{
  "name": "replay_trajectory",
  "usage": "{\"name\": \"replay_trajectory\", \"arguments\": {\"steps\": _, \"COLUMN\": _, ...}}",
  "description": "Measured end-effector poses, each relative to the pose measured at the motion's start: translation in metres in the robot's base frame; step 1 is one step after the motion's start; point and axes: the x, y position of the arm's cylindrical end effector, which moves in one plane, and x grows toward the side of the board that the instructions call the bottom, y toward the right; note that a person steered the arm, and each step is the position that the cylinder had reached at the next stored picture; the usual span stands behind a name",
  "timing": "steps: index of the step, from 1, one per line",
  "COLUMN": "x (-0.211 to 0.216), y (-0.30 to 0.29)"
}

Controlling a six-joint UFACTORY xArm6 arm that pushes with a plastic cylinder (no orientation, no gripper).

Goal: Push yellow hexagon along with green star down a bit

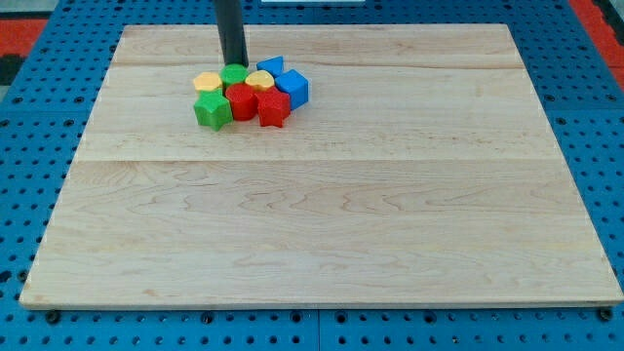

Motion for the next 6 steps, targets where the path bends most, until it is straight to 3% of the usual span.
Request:
{"name": "replay_trajectory", "arguments": {"steps": 3, "x": -0.02, "y": -0.082}}
{"name": "replay_trajectory", "arguments": {"steps": 6, "x": 0.027, "y": -0.053}}
